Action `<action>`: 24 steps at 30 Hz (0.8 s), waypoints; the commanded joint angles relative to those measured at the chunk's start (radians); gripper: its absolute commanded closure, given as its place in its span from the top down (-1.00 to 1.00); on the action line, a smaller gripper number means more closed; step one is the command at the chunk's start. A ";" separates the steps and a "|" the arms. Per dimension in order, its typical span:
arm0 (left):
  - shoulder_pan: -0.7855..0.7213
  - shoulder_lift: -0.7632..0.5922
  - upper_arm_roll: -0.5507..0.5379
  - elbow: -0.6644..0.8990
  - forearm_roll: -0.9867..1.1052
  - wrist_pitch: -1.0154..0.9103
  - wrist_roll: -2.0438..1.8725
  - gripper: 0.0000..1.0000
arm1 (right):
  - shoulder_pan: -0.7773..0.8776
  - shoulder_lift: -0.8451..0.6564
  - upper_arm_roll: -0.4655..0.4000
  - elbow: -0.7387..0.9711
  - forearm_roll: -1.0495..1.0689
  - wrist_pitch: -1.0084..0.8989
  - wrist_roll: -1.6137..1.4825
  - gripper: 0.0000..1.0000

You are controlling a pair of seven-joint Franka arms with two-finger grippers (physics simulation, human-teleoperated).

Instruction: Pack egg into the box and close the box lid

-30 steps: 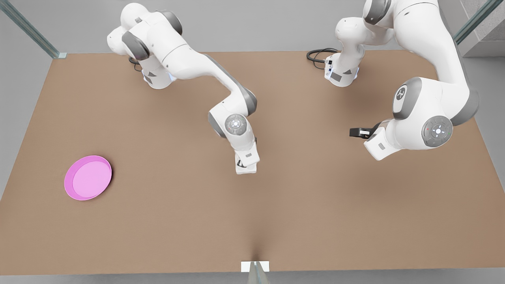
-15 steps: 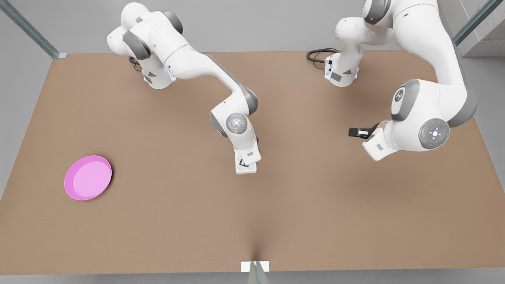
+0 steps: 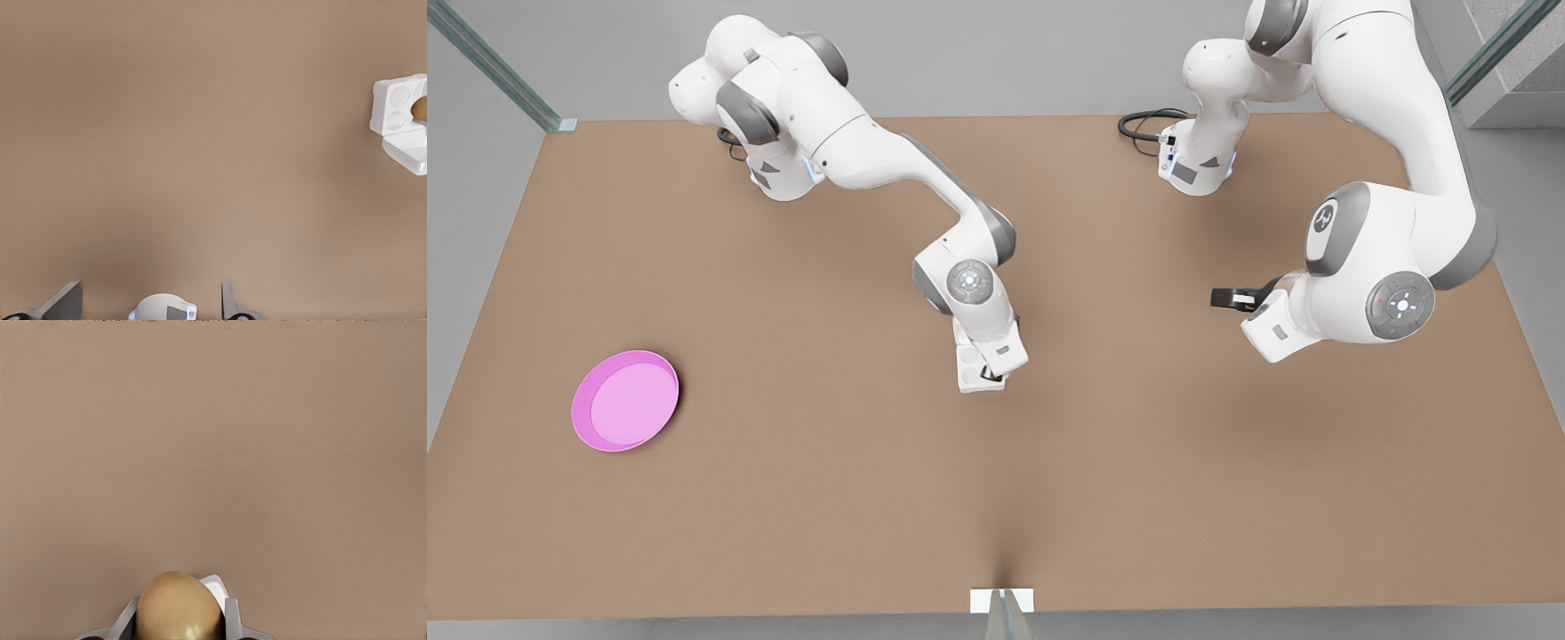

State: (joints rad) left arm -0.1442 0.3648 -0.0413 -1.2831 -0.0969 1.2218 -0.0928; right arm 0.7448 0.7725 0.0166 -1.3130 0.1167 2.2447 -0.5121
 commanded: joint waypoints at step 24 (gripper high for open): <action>-0.038 0.008 0.000 0.001 -0.003 0.004 -0.002 1.00 | -0.102 -0.073 0.089 -0.195 -0.163 0.090 0.426 0.52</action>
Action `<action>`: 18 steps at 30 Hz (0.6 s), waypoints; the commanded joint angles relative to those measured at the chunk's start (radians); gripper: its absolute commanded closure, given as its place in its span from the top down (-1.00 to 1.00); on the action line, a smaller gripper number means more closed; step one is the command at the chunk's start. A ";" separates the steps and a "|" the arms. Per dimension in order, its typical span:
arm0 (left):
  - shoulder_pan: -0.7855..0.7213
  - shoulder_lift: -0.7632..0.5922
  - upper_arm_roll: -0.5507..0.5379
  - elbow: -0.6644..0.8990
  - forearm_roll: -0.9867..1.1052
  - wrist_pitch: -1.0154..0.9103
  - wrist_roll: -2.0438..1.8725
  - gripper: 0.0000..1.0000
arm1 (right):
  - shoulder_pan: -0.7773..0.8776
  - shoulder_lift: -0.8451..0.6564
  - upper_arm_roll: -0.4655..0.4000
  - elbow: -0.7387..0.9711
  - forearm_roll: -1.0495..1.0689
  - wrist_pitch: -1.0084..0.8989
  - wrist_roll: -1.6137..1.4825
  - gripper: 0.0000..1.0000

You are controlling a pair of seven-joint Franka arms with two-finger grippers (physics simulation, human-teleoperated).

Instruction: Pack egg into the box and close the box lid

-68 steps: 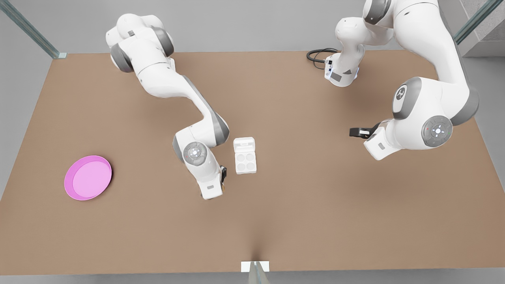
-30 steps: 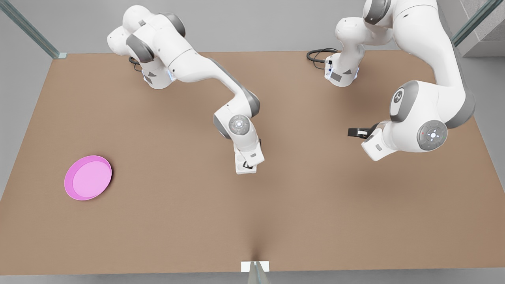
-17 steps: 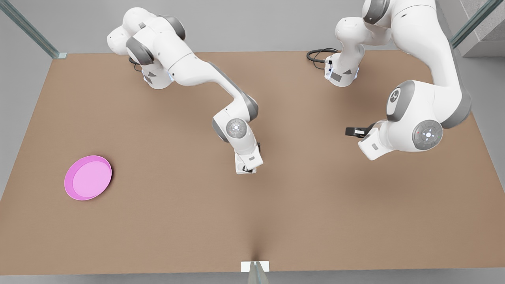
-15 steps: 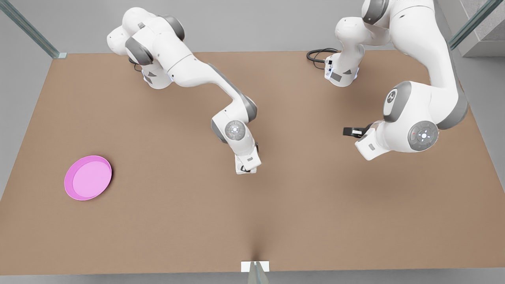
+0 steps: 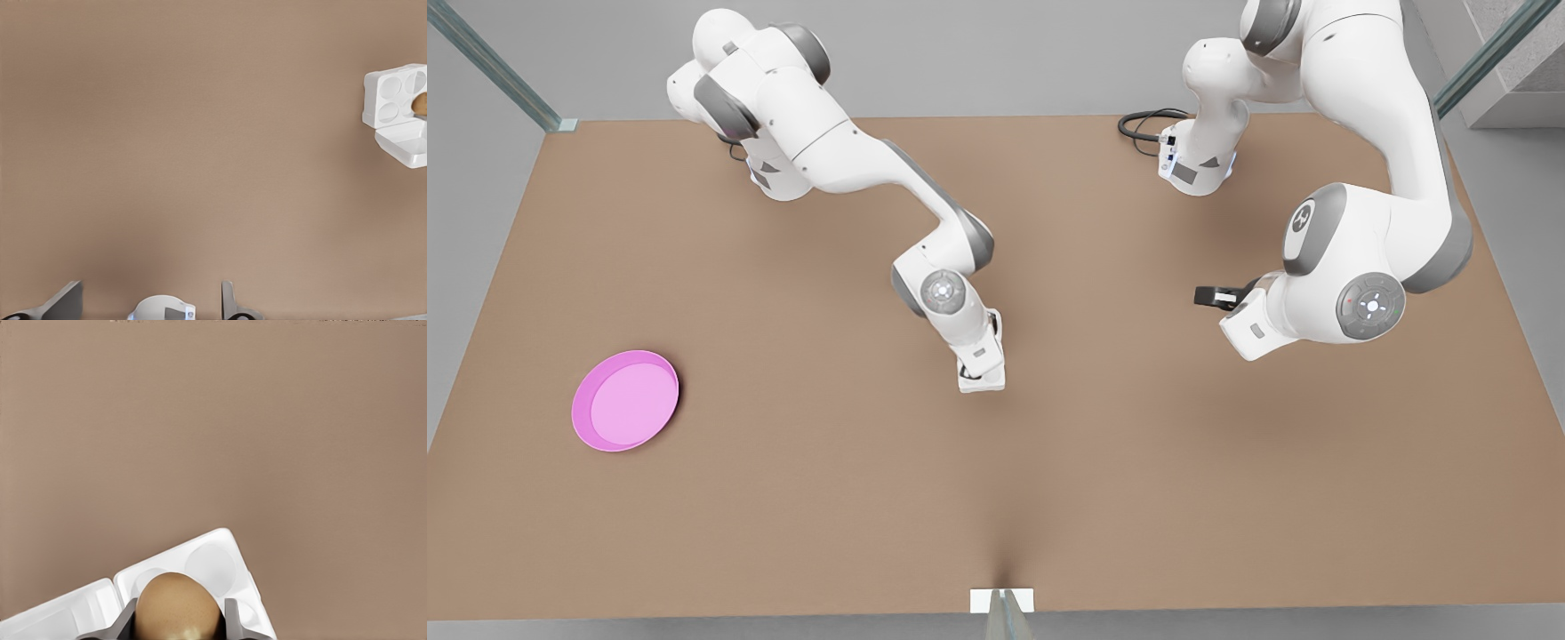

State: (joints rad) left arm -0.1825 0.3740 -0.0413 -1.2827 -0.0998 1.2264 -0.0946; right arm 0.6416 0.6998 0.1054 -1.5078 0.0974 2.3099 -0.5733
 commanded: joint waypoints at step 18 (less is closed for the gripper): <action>-0.567 0.085 0.000 0.000 -0.113 0.145 -0.553 0.91 | -0.767 -0.552 -0.129 0.046 -0.150 -0.756 0.448 1.00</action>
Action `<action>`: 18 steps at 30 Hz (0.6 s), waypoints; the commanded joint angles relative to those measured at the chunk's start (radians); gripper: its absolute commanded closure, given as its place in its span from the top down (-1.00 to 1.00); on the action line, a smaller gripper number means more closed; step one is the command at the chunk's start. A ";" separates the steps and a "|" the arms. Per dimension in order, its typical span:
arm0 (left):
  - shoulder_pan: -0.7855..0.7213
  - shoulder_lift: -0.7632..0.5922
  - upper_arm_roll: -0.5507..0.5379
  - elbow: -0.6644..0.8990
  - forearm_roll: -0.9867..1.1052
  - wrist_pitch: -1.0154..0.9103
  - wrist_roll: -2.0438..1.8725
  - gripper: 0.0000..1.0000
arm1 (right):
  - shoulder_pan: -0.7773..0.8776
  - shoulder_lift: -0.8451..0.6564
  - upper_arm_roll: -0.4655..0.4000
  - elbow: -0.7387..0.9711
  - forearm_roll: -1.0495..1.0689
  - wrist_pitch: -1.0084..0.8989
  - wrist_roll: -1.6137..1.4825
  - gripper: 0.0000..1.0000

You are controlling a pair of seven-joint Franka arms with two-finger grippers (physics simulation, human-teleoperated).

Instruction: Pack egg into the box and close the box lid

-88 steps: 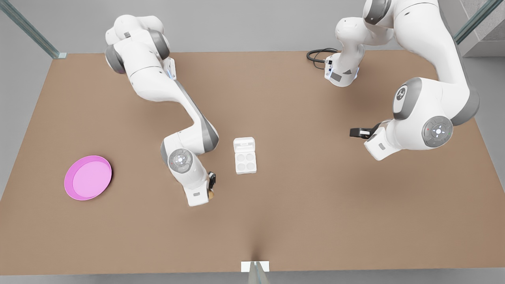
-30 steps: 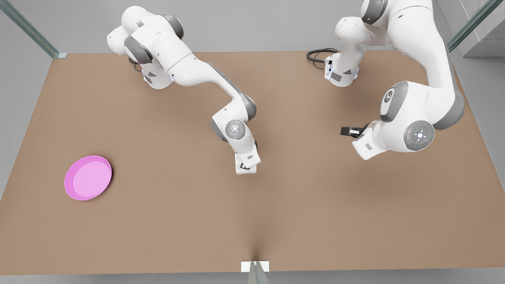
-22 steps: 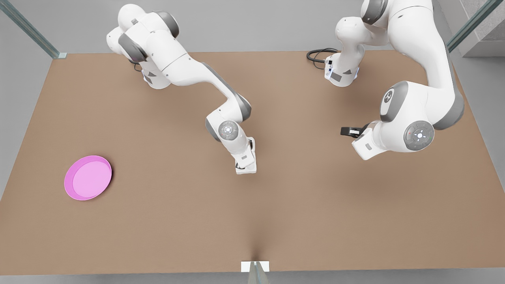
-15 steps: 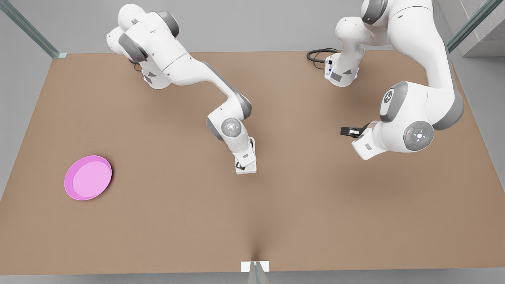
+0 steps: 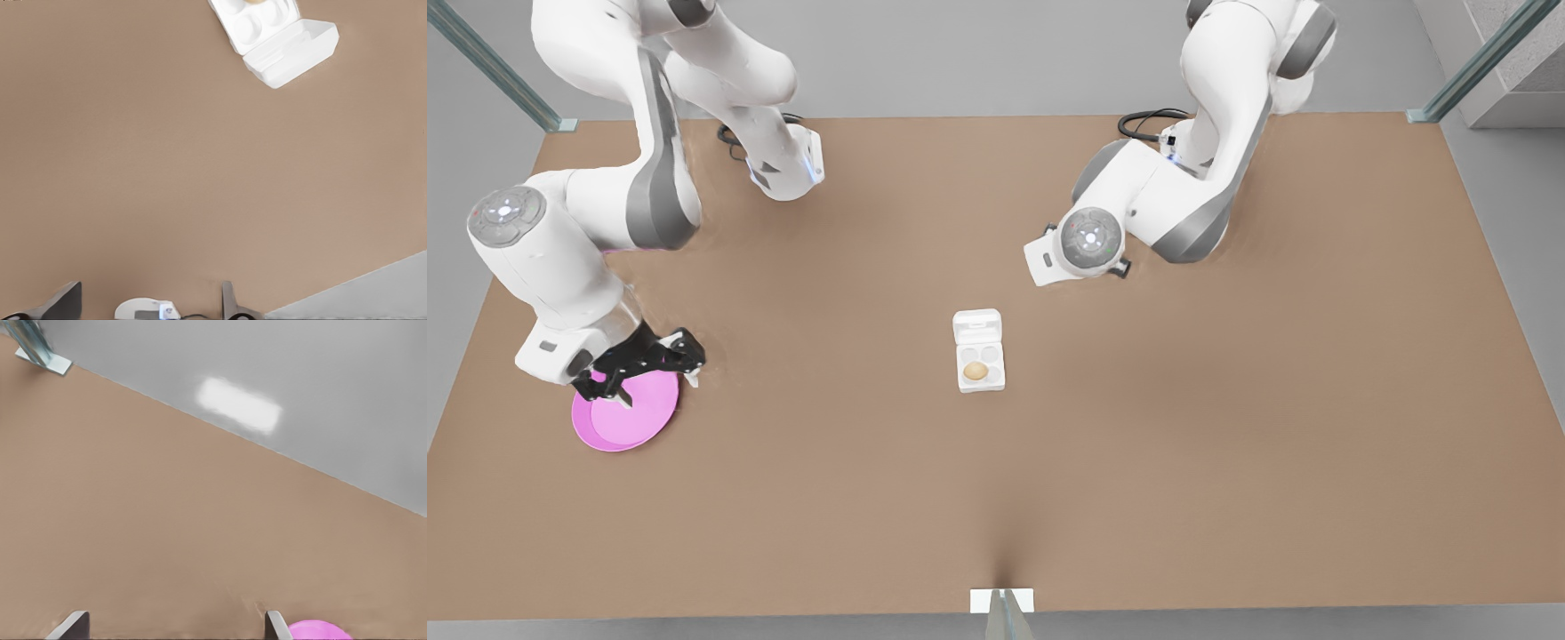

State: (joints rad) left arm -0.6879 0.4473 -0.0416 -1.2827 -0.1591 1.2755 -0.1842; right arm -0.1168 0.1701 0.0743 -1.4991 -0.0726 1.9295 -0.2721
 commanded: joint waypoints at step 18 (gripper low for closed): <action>-0.136 0.318 -0.037 0.003 -0.060 0.576 -0.983 -0.34 | -0.155 0.060 -0.082 0.212 0.122 -0.380 0.157 1.00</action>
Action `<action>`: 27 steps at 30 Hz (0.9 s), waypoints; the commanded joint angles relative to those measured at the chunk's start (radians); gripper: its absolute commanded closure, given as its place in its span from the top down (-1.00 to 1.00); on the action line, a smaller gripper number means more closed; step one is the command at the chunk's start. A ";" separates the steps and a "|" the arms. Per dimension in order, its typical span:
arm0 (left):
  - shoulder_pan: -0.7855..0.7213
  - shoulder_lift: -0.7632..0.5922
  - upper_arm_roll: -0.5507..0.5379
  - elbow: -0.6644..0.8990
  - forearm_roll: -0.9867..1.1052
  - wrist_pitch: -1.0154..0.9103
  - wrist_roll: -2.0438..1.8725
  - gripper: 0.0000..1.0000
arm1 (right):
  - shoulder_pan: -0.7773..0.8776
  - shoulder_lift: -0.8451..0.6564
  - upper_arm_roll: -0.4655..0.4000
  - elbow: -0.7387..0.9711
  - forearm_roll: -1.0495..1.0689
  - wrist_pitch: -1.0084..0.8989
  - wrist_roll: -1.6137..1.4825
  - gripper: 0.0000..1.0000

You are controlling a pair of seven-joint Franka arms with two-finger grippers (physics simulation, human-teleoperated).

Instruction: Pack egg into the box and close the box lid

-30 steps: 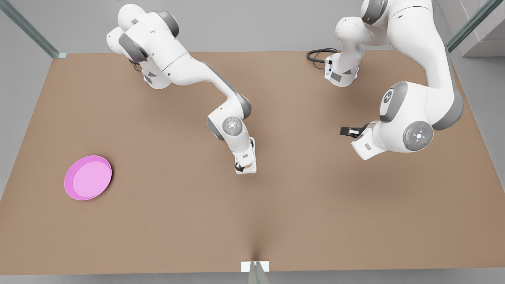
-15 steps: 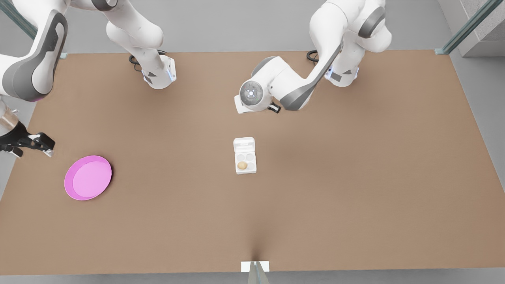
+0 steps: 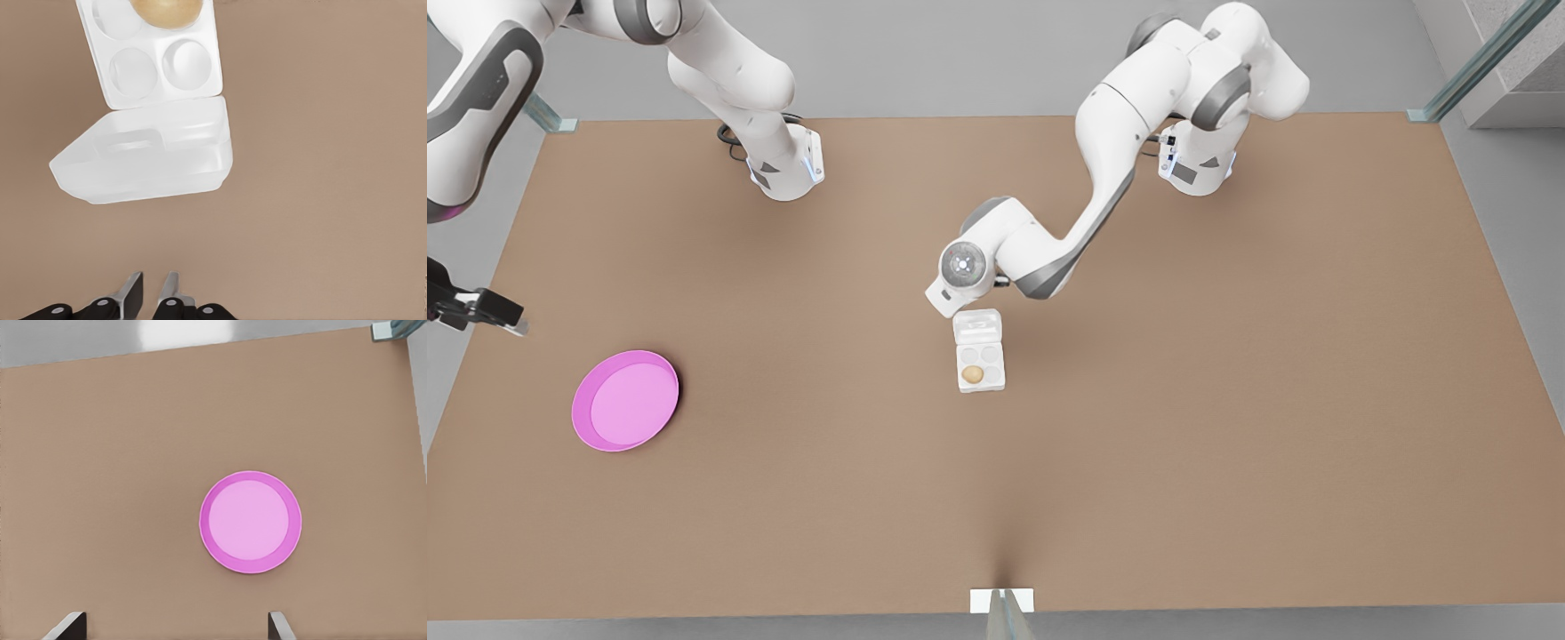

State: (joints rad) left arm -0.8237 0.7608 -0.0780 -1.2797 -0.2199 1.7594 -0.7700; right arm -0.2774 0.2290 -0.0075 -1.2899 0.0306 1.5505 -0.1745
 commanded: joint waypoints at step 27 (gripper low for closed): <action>0.061 0.072 0.006 0.008 0.007 0.304 -0.315 -0.34 | 0.030 0.007 0.001 0.030 -0.080 0.011 0.047 1.00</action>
State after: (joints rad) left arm -0.7647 0.8344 -0.0719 -1.2718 -0.2140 2.0286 -1.0466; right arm -0.2470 0.2374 -0.0061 -1.2599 -0.0512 1.5601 -0.1339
